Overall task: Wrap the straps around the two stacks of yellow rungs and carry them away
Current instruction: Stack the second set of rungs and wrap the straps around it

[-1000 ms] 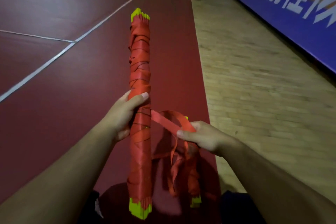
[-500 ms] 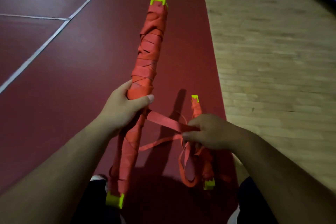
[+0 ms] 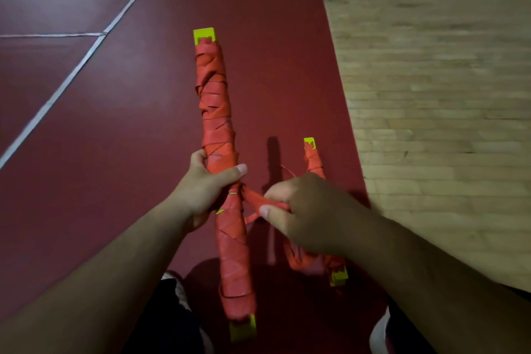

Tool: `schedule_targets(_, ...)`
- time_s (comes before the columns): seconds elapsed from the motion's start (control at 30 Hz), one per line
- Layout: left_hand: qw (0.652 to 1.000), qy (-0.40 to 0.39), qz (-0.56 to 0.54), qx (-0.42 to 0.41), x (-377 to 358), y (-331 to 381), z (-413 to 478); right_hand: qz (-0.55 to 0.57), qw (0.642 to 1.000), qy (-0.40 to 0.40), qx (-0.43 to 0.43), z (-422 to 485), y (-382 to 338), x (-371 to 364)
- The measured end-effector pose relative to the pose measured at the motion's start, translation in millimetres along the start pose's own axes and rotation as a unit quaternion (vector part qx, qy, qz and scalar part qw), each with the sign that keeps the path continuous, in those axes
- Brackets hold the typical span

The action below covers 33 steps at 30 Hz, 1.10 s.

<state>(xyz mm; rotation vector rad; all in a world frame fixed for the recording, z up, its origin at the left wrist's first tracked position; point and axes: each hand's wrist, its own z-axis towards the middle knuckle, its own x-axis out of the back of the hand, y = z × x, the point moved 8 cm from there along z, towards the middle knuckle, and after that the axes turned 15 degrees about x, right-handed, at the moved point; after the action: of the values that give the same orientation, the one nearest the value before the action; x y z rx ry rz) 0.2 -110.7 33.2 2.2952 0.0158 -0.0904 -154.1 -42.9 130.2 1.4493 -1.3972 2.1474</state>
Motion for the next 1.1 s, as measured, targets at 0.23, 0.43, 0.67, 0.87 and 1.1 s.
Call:
schedule_targets(0.23, 0.988, -0.074, -0.122, 0.052, -22.5, -6.3, 0.8, 0.013, 0.995, 0.100, 0.015, -5.4, -6.6, 1.7)
schedule_targets(0.43, 0.995, -0.056, -0.086, 0.021, -29.9, -3.7, -6.2, 0.013, 0.993, 0.117, 0.023, -5.5, -1.9, 2.6)
schedule_targets(0.67, 0.990, -0.108, -0.030, 0.080, -48.8, -5.6, -13.2, 0.139, 0.980, 0.099, -0.099, -8.2, 24.4, 5.8)
schedule_targets(0.87, 0.984, -0.117, -0.083, 0.105, -49.8, -3.4, -12.2, 0.159, 0.973, 0.110, -0.128, -7.7, 32.7, 8.3)
schedule_targets(1.1, 0.993, -0.082, -0.077, 0.023, -41.5, 3.6, -14.5, 0.147, 0.975, 0.081, -0.144, -6.9, 35.9, 6.8)
